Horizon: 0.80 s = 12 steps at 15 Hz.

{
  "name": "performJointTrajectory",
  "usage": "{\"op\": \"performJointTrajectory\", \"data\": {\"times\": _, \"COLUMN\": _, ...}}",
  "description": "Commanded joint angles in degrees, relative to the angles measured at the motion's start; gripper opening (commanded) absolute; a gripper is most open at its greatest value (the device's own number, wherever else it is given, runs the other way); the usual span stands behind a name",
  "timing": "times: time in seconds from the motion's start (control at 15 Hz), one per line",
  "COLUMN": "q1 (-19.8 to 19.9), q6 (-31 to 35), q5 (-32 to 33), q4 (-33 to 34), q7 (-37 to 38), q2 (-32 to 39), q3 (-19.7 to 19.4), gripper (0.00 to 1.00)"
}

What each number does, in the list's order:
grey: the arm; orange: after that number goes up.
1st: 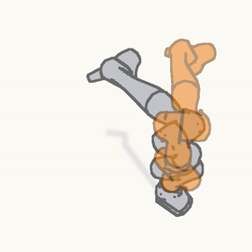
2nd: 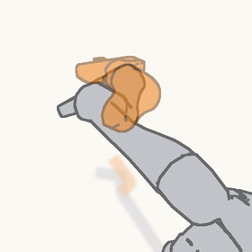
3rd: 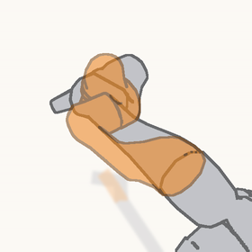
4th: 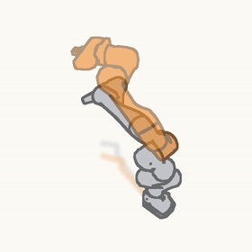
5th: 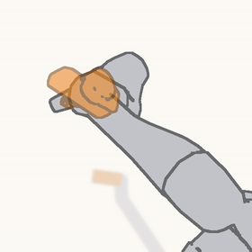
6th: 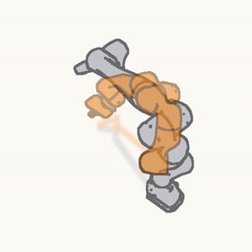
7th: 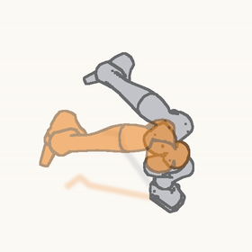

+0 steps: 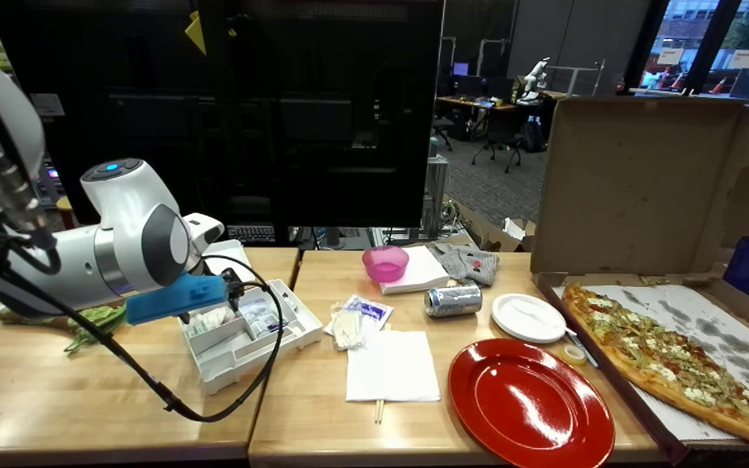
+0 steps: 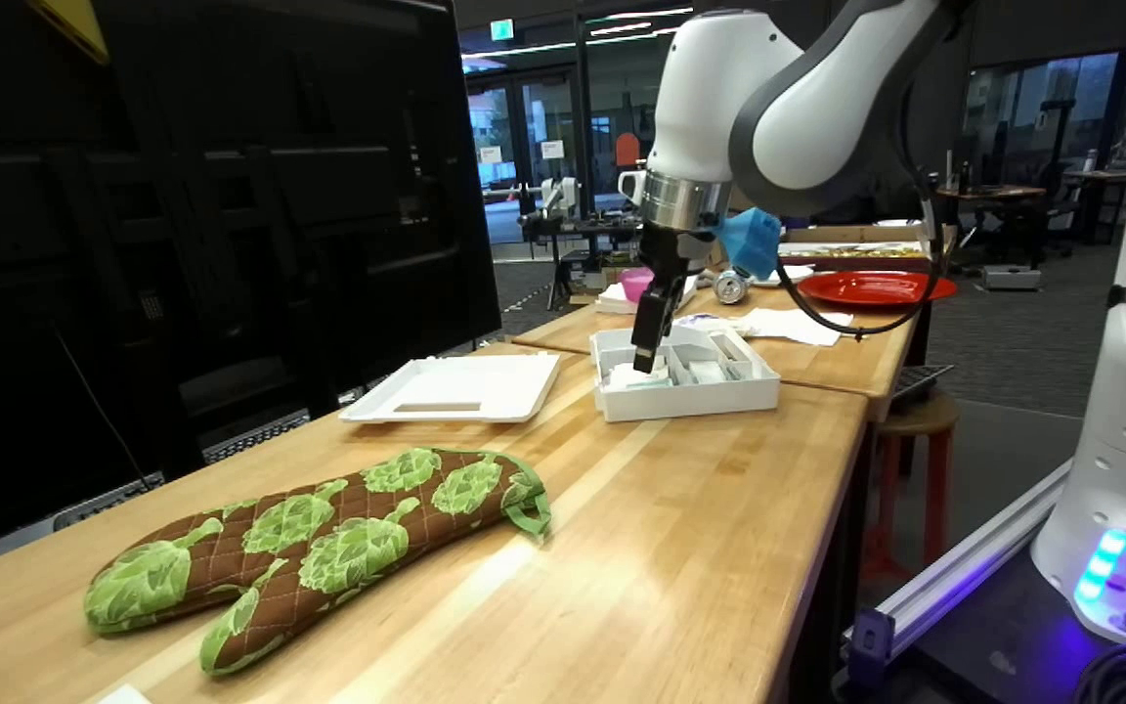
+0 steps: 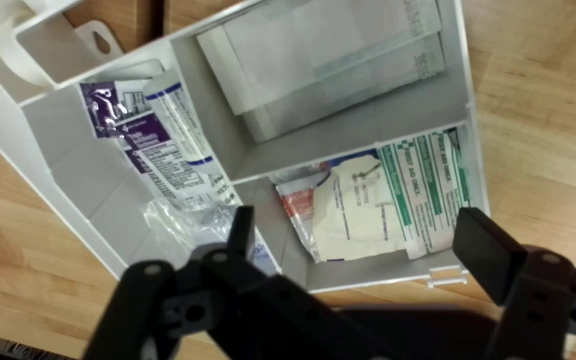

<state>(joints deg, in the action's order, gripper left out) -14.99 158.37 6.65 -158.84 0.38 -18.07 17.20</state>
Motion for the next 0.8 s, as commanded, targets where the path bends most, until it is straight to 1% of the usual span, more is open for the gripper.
{"op": "performJointTrajectory", "data": {"times": 0.0, "q1": -2.67, "q6": -0.42, "q5": -3.94, "q4": 0.04, "q7": -3.16, "q2": 0.92, "q3": -3.05, "gripper": 1.0}}
{"op": "performJointTrajectory", "data": {"times": 0.33, "q1": -4.39, "q6": -0.25, "q5": -7.99, "q4": 0.44, "q7": -6.77, "q2": 3.64, "q3": -5.14, "gripper": 1.0}}
{"op": "performJointTrajectory", "data": {"times": 0.47, "q1": -4.74, "q6": -0.3, "q5": -9.08, "q4": 0.62, "q7": -7.82, "q2": 3.61, "q3": -5.7, "gripper": 1.0}}
{"op": "performJointTrajectory", "data": {"times": 0.73, "q1": -4.86, "q6": -0.71, "q5": -9.49, "q4": 0.59, "q7": -7.91, "q2": 3.03, "q3": -5.49, "gripper": 1.0}}
